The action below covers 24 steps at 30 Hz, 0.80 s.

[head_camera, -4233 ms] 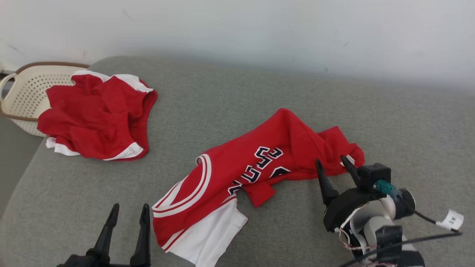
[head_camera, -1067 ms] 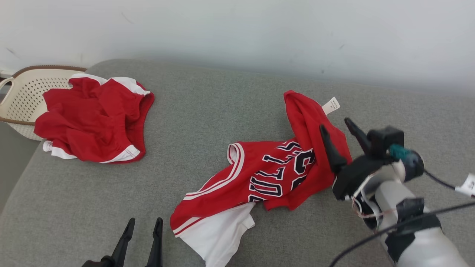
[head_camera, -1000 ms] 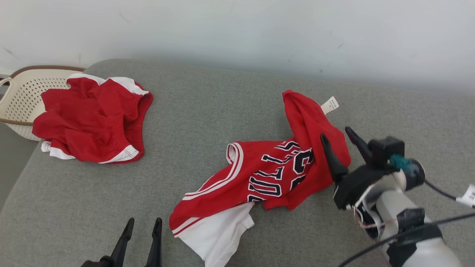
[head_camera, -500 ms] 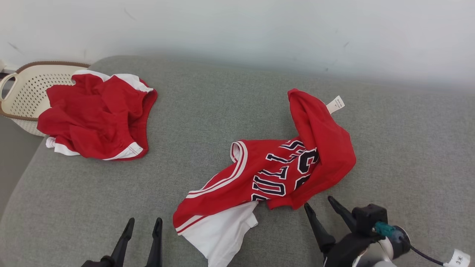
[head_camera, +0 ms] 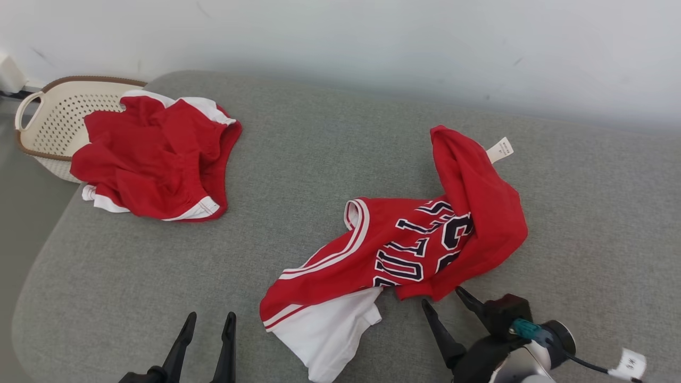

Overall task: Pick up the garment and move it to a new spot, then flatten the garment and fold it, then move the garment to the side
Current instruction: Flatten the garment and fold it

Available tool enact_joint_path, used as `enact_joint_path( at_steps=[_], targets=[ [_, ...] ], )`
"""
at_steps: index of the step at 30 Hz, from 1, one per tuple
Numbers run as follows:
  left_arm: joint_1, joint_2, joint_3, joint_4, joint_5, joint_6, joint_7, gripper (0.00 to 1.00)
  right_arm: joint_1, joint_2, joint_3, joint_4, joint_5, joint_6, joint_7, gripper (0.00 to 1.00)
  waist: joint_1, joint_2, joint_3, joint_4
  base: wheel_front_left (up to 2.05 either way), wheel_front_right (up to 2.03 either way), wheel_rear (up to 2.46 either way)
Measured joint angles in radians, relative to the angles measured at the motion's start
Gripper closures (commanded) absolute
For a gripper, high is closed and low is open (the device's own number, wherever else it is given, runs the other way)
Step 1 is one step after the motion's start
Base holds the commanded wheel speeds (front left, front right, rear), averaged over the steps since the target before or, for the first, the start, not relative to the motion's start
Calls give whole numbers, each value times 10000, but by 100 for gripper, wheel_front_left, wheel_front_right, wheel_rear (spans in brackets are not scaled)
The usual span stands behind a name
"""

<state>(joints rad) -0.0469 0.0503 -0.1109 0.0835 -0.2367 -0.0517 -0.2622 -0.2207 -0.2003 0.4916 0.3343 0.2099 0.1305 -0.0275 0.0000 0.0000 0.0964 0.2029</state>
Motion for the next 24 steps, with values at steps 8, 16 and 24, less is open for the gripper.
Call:
enact_joint_path(
  at_steps=[8, 16, 24],
  targets=[
    [-69, 2, 13, 123, -12, -42, 0, 0, -1011, 224, 351, 1724, -510, 0, -368, 100, 0, 0, 25, 290, 0, 0, 0],
    [-74, 2, 132, 165, -15, -21, 0, 0, -1447, 305, 311, 2715, -826, 0, -1482, 100, 0, 0, -143, 277, 0, 0, 0],
    [312, 2, 104, 138, -128, 105, 0, 0, -472, -372, -349, 1450, -1083, 0, -1622, 100, 0, 0, -412, -158, 0, 0, 0]
  ],
)
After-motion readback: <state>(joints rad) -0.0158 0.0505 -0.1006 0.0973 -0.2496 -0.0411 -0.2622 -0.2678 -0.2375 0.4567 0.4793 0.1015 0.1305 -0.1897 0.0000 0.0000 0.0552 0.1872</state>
